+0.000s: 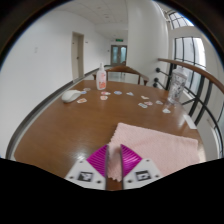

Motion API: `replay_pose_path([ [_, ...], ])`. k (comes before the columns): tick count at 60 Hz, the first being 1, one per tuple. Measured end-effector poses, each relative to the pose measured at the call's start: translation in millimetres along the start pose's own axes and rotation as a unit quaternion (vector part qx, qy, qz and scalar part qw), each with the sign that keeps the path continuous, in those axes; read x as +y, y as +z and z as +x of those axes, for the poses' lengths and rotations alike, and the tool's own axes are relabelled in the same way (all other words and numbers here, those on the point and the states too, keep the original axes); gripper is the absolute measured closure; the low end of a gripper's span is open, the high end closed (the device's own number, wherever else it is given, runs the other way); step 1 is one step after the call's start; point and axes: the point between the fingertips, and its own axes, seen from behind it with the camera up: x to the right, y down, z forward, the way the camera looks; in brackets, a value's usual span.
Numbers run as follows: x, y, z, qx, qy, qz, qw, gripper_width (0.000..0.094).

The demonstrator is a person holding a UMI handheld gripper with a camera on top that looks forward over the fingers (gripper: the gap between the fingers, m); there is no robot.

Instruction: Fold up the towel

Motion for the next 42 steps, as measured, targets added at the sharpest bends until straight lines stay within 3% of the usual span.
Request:
replay_pose_path([
  [2,-2,1,-8,-0.014,0.004,0.003,1.0,0.0866],
  [4,-1,1,-8,-0.011,0.004,0.007,1.0,0.0901],
  [16,-4,-3,-9,0.006,-0.023,0.013,1.0,0.0934],
  [21,-30,-22,2,0.007,-0.015,0.046,0.999,0.0934],
  [27,-56,-54,48,0.035,0.02,0.082,0.996,0.0934],
  [31,-62,-69,96,0.079,0.036,0.092,0.992,0.0931],
  [38,-35,-70,181,0.153,0.057,0.06,0.985,0.0919],
  [42,-4,-58,212,0.171,0.072,0.023,0.982,0.0921],
])
